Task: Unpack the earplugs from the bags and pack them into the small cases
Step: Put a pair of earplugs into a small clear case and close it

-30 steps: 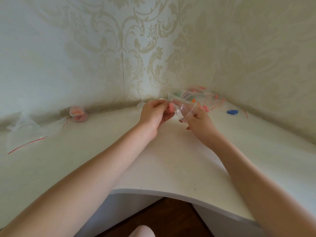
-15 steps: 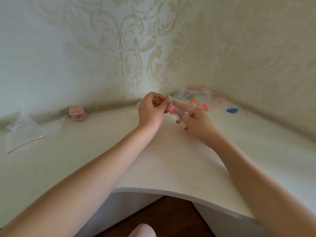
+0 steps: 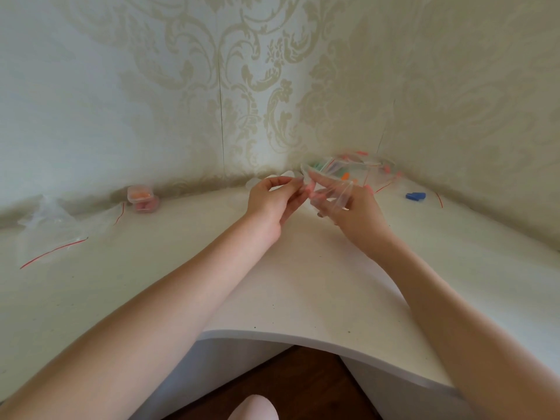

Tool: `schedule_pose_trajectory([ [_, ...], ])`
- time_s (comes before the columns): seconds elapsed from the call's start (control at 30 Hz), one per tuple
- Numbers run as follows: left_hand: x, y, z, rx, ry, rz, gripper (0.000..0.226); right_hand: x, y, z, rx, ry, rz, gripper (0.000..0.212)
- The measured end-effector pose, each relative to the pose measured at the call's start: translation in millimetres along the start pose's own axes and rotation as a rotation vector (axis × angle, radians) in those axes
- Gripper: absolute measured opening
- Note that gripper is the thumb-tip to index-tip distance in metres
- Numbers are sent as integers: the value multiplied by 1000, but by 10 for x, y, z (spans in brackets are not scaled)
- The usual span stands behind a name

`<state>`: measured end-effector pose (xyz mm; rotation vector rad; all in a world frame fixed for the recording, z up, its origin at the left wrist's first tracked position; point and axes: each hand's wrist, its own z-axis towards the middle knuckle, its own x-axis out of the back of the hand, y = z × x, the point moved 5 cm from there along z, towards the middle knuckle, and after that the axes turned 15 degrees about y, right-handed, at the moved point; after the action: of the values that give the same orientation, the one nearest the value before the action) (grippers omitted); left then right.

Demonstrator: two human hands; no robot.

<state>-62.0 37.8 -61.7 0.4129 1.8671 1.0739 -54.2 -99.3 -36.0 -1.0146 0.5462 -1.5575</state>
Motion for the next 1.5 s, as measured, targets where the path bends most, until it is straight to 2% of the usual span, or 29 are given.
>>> schedule_pose_trajectory([
  [0.1,-26,-9,-14,42,-48,-7,6,43,22,12,11,75,-62,31],
  [0.2,-42,-11,-41,32,-37,3,12,89,5,3,28,145,-76,19],
  [0.3,-11,15,-33,-13,19,-20,22,87,16,9,3,150,-109,12],
  [0.47,-44,13,-65,28,-45,-64,22,79,28,15,-1,141,-132,6],
  [0.57,-50,14,-77,3,-35,-41,22,97,12,8,12,141,-110,4],
  [0.63,-42,0,-75,46,-19,-78,24,103,-4,12,35,156,-130,4],
  [0.8,-3,-15,-38,72,28,-95,26,42,-14,5,81,120,-193,16],
  [0.97,69,93,41,-41,109,-38,27,10,-19,-6,64,65,-233,22],
  [1.07,127,162,93,-69,165,-45,27,-8,-19,-6,38,20,-115,16],
  [1.13,181,222,136,-87,213,-69,26,41,-12,19,16,66,-60,22],
  [1.23,275,312,213,-111,300,-92,23,151,2,70,-53,165,4,20],
  [1.33,294,333,213,-112,289,-68,24,180,42,78,-119,183,85,17],
  [1.4,293,366,164,-189,266,30,29,148,92,61,-162,151,111,18],
  [1.5,297,504,54,-423,241,247,36,116,136,42,-204,125,129,18],
])
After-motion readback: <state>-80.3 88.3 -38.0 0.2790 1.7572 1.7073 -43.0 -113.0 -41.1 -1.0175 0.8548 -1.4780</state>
